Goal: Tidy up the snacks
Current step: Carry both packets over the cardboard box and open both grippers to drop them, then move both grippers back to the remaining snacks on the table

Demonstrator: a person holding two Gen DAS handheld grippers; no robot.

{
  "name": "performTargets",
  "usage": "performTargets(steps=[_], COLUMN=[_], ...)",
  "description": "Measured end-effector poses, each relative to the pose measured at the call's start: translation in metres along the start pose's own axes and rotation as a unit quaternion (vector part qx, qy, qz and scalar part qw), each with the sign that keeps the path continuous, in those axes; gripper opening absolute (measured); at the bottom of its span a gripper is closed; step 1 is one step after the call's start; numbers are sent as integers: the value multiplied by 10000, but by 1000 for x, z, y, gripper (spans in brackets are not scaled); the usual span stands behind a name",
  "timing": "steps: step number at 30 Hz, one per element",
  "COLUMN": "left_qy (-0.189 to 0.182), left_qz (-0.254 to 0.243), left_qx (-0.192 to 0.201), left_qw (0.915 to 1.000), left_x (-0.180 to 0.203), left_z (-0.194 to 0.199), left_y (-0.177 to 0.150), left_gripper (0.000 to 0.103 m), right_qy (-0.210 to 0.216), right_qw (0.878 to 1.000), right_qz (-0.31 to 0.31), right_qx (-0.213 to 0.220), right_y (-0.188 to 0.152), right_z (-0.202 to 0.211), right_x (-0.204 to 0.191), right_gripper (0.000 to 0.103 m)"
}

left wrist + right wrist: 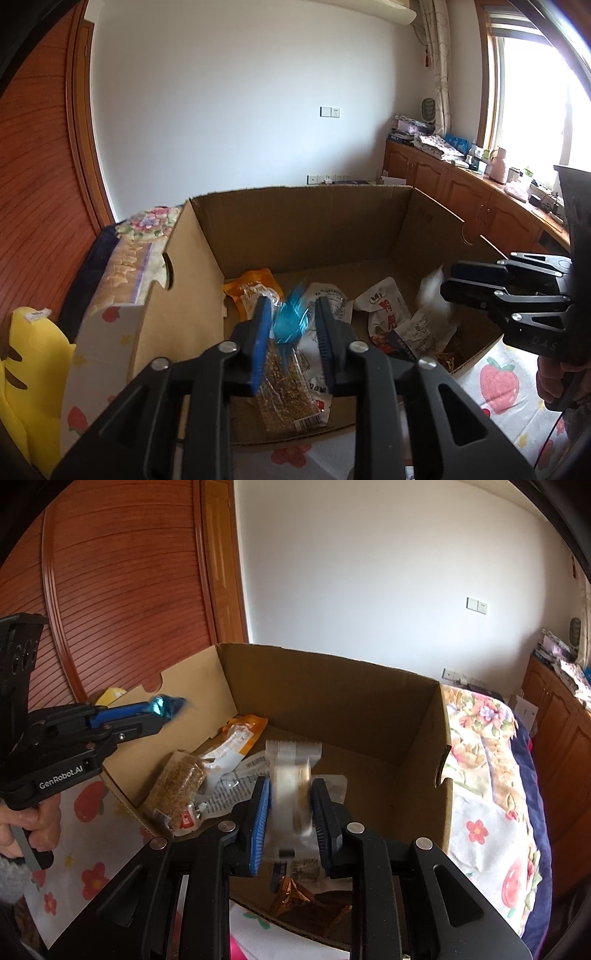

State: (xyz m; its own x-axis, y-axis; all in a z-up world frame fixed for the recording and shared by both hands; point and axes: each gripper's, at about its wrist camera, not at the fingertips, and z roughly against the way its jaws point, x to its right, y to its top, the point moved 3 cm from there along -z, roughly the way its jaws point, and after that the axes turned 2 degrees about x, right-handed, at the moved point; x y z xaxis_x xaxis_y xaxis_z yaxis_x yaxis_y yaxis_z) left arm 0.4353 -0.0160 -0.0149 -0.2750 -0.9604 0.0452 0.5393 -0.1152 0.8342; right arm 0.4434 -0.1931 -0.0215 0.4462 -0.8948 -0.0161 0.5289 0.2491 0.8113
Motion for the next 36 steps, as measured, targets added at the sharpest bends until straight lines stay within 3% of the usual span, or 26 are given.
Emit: performTargets(steps=[3, 15, 18, 21, 36], left_qy=[-21, -71, -17, -15, -115], left_qz=[47, -85, -124, -108, -250], left_qx=[-3, 49, 158, 220, 195], left_qw=[10000, 9999, 9998, 9997, 9994], left_x=[-1, 5, 7, 7, 10], left_z=[0, 36, 50, 64, 95], left_y=[-2, -15, -21, -27, -54], left_gripper=[34, 37, 39, 42, 46], right_qy=[12, 40, -1, 48, -39], right_qw=[10000, 9998, 9998, 9997, 9995], right_qz=[-21, -93, -87, -163, -287], right_qx=[43, 191, 160, 160, -106], right_y=[0, -3, -10, -20, -67], right_z=[3, 43, 57, 73, 94], right_x=[0, -16, -22, -28, -55], right_gripper=[33, 34, 37, 47, 59])
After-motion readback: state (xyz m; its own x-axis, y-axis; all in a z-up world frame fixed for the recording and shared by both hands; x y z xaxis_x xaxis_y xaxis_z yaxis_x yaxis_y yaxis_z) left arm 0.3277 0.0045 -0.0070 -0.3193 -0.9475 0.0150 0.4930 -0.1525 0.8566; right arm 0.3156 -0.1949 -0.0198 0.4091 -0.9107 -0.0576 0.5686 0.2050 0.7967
